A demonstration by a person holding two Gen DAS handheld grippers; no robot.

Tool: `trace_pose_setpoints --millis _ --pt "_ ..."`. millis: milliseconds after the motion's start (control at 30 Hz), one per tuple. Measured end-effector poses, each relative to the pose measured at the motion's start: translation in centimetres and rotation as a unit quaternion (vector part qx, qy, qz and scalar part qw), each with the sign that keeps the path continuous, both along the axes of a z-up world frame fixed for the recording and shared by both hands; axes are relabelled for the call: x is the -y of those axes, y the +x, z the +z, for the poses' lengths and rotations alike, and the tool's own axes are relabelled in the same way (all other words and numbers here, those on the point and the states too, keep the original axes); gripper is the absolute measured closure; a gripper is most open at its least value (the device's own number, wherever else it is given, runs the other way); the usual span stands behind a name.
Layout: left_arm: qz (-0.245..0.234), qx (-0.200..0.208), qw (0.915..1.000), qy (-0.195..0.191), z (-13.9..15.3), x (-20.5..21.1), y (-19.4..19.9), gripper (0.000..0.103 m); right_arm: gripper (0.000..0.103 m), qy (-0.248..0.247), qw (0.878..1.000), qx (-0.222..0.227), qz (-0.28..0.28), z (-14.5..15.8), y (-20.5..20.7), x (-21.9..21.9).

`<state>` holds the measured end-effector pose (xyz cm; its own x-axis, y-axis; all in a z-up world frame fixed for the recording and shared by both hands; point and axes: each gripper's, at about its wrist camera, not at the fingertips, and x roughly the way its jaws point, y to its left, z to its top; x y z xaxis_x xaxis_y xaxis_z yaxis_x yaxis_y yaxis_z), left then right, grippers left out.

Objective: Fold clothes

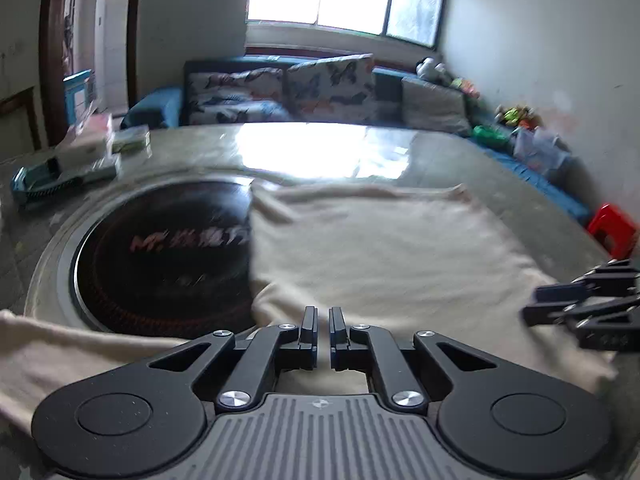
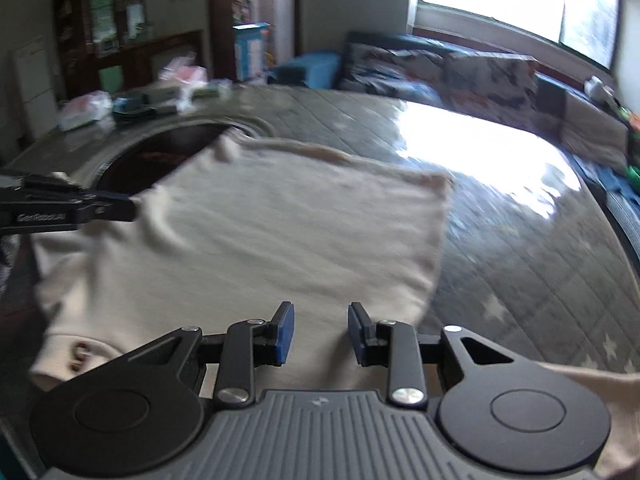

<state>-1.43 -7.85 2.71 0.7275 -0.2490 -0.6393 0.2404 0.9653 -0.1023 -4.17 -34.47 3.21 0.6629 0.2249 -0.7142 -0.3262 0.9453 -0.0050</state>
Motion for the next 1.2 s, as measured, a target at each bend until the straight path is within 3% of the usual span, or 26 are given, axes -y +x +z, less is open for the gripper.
trace_pose_setpoints --millis 200,367,600,1133,1200 --pt "0.012 -0.004 0.9999 -0.002 -0.2 -2.1 -0.7 0.096 0.073 -0.009 1.0 -0.01 -0.004 0.0 0.1 1.3" --pt "-0.003 0.006 1.0 -0.002 0.3 -1.4 -0.9 0.096 0.073 -0.022 1.0 -0.006 0.01 0.6 0.9 0.5" --pt "0.0 -0.01 0.9999 -0.008 -0.3 -1.4 0.0 0.096 0.072 -0.024 1.0 0.004 0.011 1.3 3.7 -0.1" --pt "0.0 -0.015 0.9998 -0.014 -0.3 -1.3 0.1 0.092 0.072 0.001 0.998 -0.014 -0.061 -0.1 16.2 0.7" --pt "-0.001 -0.016 0.9997 -0.016 -0.3 -1.3 0.1 0.092 0.072 0.004 0.999 -0.013 -0.047 0.0 16.7 0.1"
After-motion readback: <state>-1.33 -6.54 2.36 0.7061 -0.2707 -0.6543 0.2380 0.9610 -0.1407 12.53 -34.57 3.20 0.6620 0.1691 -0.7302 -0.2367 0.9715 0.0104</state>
